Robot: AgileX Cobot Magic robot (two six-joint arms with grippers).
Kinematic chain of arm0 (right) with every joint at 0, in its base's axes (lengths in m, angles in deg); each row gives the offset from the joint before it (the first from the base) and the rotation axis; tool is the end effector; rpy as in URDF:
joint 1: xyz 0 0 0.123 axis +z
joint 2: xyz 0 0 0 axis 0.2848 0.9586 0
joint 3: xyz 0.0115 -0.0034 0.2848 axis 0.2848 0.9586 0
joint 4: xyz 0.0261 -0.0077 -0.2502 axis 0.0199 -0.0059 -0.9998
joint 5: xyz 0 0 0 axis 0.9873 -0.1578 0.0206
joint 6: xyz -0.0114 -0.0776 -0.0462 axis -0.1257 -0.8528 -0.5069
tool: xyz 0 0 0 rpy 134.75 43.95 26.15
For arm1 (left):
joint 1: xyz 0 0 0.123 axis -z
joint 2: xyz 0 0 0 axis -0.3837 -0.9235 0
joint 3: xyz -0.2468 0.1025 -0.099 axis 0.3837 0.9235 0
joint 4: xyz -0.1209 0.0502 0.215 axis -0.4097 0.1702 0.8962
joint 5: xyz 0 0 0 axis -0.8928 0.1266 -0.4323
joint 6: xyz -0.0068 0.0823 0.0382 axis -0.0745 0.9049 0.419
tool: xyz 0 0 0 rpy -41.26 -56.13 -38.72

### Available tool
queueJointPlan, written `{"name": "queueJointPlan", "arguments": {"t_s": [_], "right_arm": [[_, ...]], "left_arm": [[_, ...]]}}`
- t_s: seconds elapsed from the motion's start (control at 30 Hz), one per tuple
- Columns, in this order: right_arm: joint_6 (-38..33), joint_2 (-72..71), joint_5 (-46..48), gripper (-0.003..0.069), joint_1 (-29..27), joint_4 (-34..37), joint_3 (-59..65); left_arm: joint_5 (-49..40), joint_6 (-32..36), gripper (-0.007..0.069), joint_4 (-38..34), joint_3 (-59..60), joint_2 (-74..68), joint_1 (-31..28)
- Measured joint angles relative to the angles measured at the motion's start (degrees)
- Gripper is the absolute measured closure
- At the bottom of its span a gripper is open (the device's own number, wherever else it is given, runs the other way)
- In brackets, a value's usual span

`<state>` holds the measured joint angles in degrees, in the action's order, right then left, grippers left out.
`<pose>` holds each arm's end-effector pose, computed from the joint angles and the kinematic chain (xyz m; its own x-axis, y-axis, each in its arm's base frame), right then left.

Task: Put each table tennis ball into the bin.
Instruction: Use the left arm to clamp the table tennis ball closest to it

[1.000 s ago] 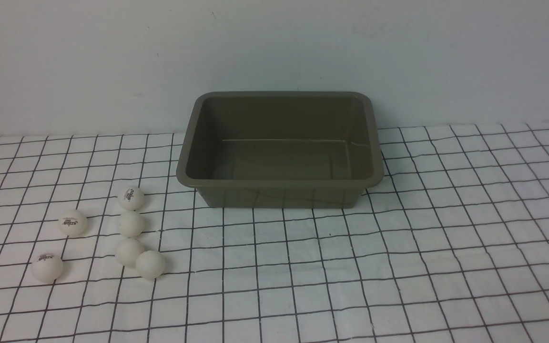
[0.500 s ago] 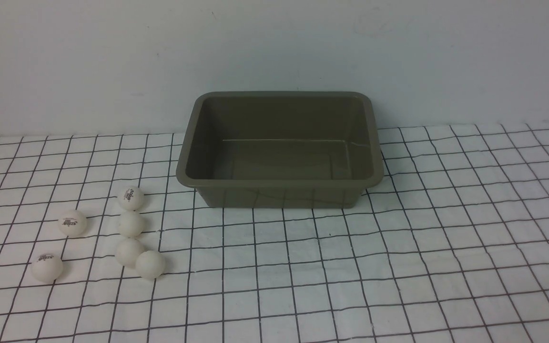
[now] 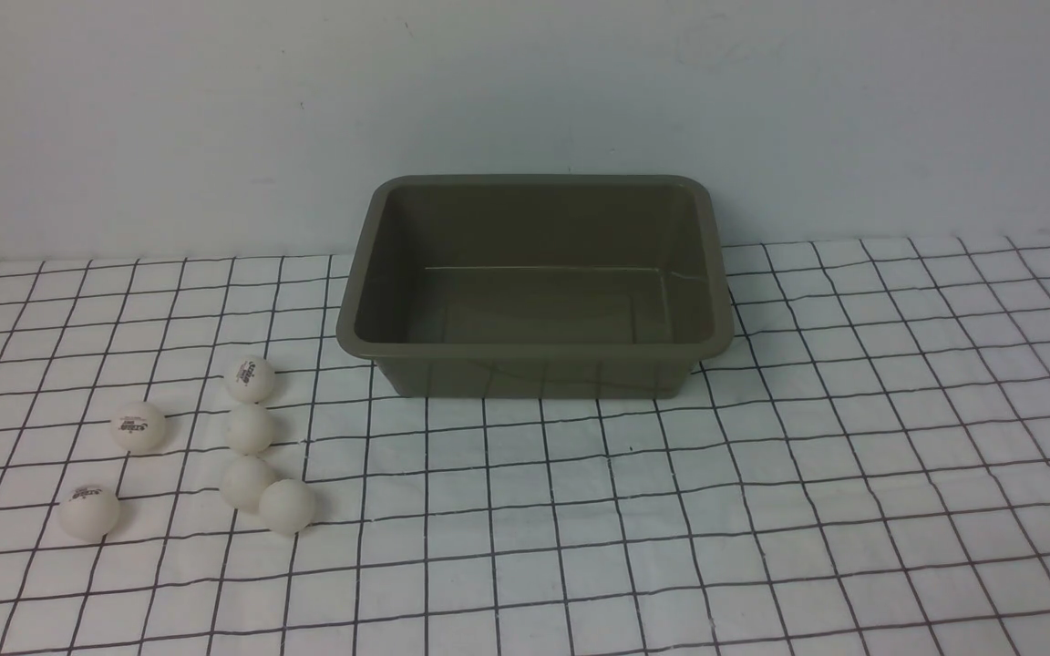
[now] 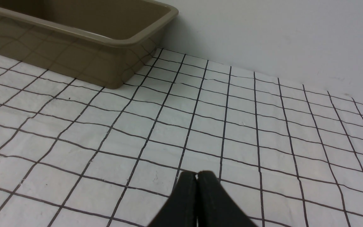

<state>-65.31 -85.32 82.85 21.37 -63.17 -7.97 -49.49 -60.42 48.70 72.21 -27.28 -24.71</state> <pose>0.0500 0.0164 0.1721 -0.2524 -0.2355 -0.9385 -0.2695 0.9487 -0.1656 0.0345 0.0060 0.2859 0.3601 -0.5770 -0.7331 0.1565 0.8120 -0.5623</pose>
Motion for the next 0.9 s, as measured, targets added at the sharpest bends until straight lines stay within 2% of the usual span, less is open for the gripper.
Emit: {"name": "queueJointPlan", "arguments": {"t_s": [0.13, 0.17, 0.2, 0.23, 0.3, 0.37, 0.43, 0.53, 0.6, 0.73, 0.9], "right_arm": [[0.00, 0.00, 0.00, 0.0676, 0.00, 0.00, 0.00], [0.00, 0.00, 0.00, 0.0676, 0.00, 0.00, 0.00], [0.00, 0.00, 0.00, 0.0676, 0.00, 0.00, 0.00], [0.00, 0.00, 0.00, 0.0676, 0.00, 0.00, 0.00], [0.00, 0.00, 0.00, 0.0676, 0.00, 0.00, 0.00], [0.00, 0.00, 0.00, 0.0676, 0.00, 0.00, 0.00], [0.00, 0.00, 0.00, 0.0676, 0.00, 0.00, 0.00], [0.00, 0.00, 0.00, 0.0676, 0.00, 0.00, 0.00], [0.00, 0.00, 0.00, 0.0676, 0.00, 0.00, 0.00], [0.00, 0.00, 0.00, 0.0676, 0.00, 0.00, 0.00], [0.00, 0.00, 0.00, 0.0676, 0.00, 0.00, 0.00]], "left_arm": [[-6.45, 2.09, 0.0629, 15.73, -12.10, -0.19, 0.00], [-10.78, 2.42, 0.0629, 20.65, -16.05, -0.78, 0.00], [-19.03, 2.88, 0.0629, 26.22, -20.34, -2.39, 0.00], [-20.03, 2.88, 0.0629, 26.79, -20.91, -2.69, 0.00], [-28.95, 4.18, 0.0629, 30.28, -25.53, -5.86, 0.00], [-39.55, 8.11, 0.0629, 30.09, -30.95, -11.35, 0.00], [-46.80, 13.45, 0.0629, 26.37, -34.04, -15.32, 0.00], [-57.88, 25.95, 0.0629, 13.17, -38.59, -23.99, 0.00], [-63.10, 30.51, 0.0629, 8.10, -39.57, -29.73, 0.00], [-65.94, 31.00, 0.0624, 9.54, -39.71, -40.66, 0.00], [-64.83, 24.16, 0.0578, 17.51, -39.71, -50.50, 0.00]]}}
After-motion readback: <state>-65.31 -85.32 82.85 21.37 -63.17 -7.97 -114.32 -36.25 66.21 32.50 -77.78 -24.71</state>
